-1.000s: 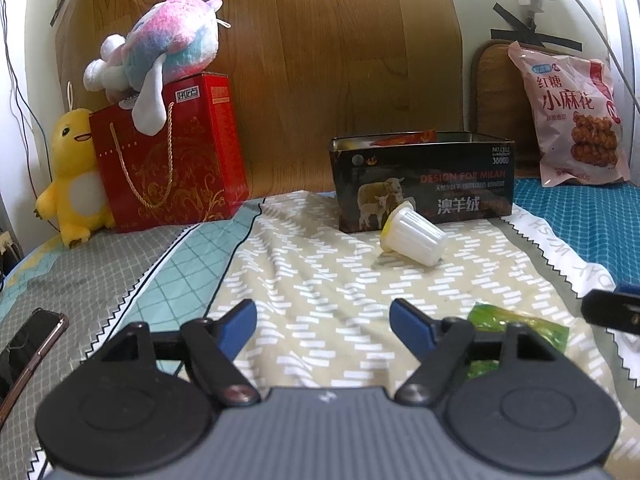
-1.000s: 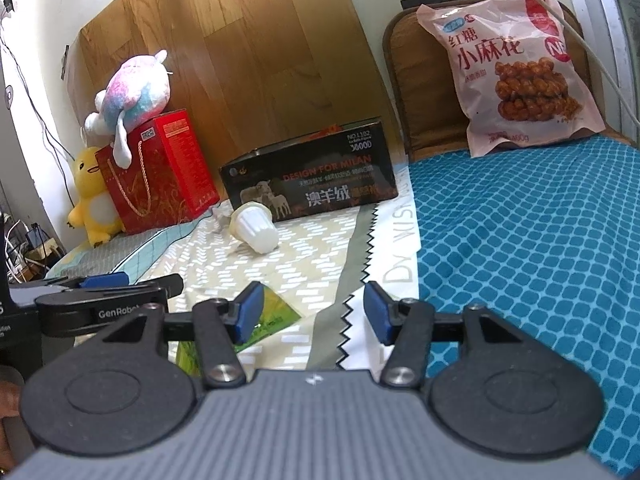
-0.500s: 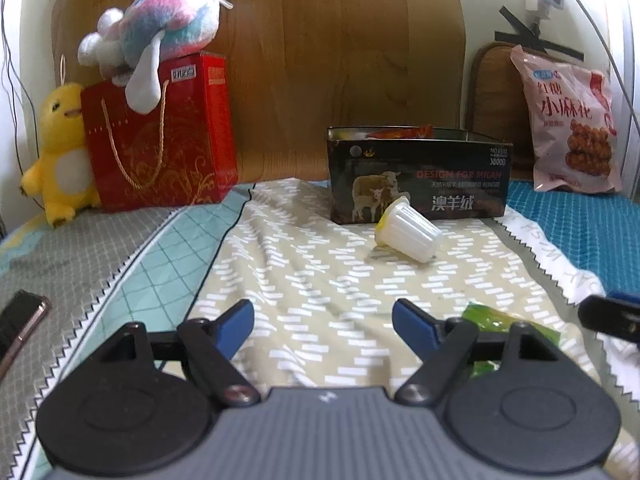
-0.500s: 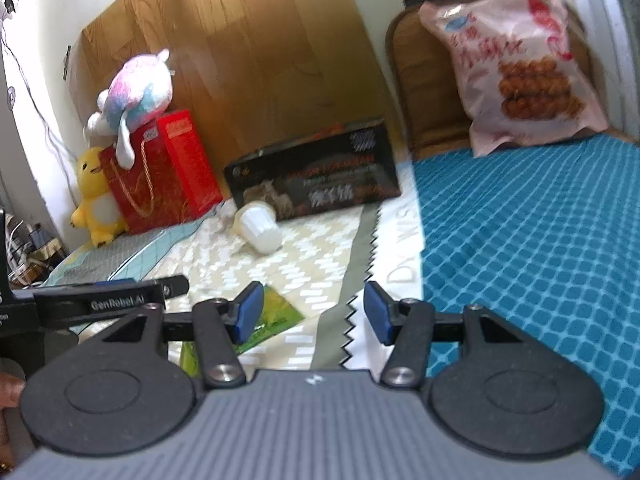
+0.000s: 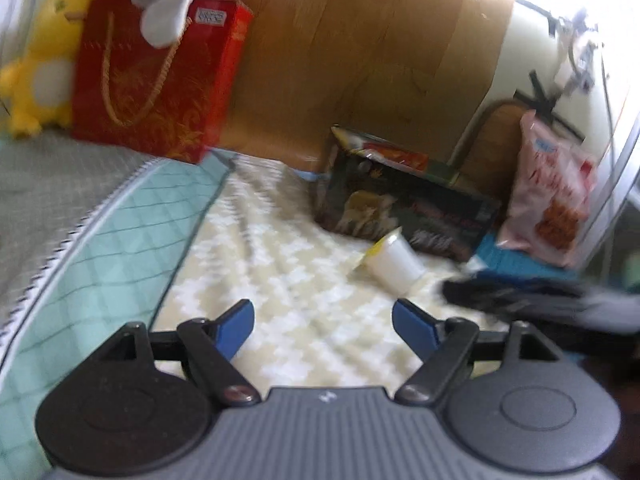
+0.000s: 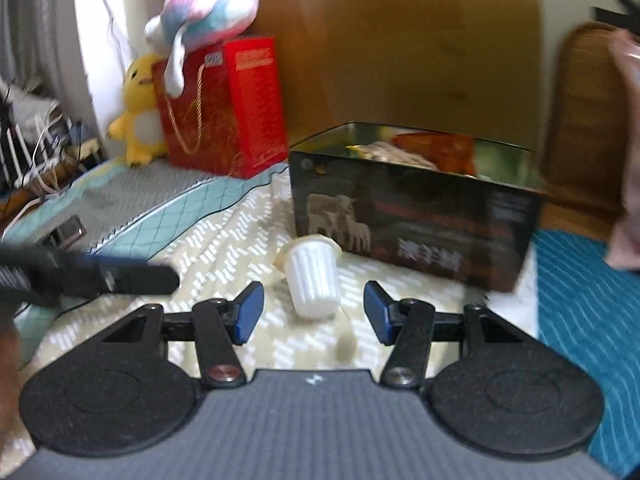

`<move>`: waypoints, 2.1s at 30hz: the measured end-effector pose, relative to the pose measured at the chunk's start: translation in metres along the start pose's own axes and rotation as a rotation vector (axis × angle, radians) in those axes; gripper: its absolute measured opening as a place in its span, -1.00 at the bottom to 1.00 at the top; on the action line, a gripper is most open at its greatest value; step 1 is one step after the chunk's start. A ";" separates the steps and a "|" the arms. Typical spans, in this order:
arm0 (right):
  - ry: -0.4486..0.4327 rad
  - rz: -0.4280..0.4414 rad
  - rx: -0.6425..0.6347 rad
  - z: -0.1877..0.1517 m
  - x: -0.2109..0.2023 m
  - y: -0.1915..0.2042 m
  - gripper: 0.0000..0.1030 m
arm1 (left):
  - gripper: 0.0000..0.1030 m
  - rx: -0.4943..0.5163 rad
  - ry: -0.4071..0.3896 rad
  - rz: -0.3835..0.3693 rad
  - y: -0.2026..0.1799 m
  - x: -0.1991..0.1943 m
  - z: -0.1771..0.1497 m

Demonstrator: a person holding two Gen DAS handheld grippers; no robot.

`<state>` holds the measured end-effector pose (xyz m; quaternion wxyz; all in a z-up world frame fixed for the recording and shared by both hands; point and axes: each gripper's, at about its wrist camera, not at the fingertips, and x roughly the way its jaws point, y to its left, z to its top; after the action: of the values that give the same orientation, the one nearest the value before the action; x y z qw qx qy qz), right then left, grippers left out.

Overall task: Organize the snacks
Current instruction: 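Grasp the white cup with the left gripper, then carry the white cup into the tin box and release it, then grasp the light green jelly bag with the right gripper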

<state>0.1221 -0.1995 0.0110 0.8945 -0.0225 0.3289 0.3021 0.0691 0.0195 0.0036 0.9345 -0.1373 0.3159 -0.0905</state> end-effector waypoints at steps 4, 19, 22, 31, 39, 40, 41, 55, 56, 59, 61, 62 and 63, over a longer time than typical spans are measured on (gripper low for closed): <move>0.056 0.041 -0.033 0.003 0.022 -0.006 0.11 | 0.53 0.051 0.070 -0.094 -0.006 0.022 0.039; -0.130 0.067 -0.033 0.044 -0.004 -0.006 -0.34 | -0.44 0.050 0.161 -0.267 -0.028 0.064 0.075; -0.175 0.037 -0.063 0.068 0.006 -0.007 -0.34 | -0.41 0.087 0.080 -0.252 -0.037 0.054 0.098; -0.150 -0.050 -0.097 0.088 0.047 -0.019 -0.01 | -0.23 0.112 0.089 -0.064 -0.046 0.124 0.138; -0.146 0.008 0.009 0.038 -0.027 -0.023 0.03 | -0.15 0.126 0.030 -0.069 -0.040 0.083 0.117; -0.127 0.025 0.031 0.027 -0.034 -0.022 0.03 | -0.15 0.135 0.030 -0.069 -0.042 0.073 0.111; -0.104 0.041 0.052 0.014 -0.043 -0.021 0.03 | -0.15 0.144 0.037 -0.074 -0.042 0.061 0.104; 0.034 0.221 0.314 -0.072 -0.081 0.014 -0.04 | -0.08 0.064 0.319 -0.234 -0.022 0.001 -0.031; 0.036 0.248 0.324 -0.073 -0.082 0.017 -0.05 | -0.09 0.065 0.301 -0.221 -0.023 -0.003 -0.034; 0.034 0.297 0.377 -0.071 -0.078 0.021 -0.07 | -0.08 0.033 0.298 -0.214 -0.016 -0.009 -0.037; 0.042 0.283 0.385 -0.068 -0.073 0.022 -0.49 | -0.13 0.001 0.299 -0.229 -0.010 -0.011 -0.037; 0.051 0.287 0.391 -0.069 -0.074 0.022 -0.54 | -0.16 -0.009 0.300 -0.229 -0.010 -0.010 -0.037; 0.056 0.299 0.403 -0.068 -0.072 0.021 -0.63 | -0.19 -0.017 0.300 -0.225 -0.008 -0.010 -0.036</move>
<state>0.0281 -0.2358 0.0043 0.8169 0.1968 0.4066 0.3587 0.0379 0.0069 -0.0154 0.8598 -0.1644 0.4349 -0.2111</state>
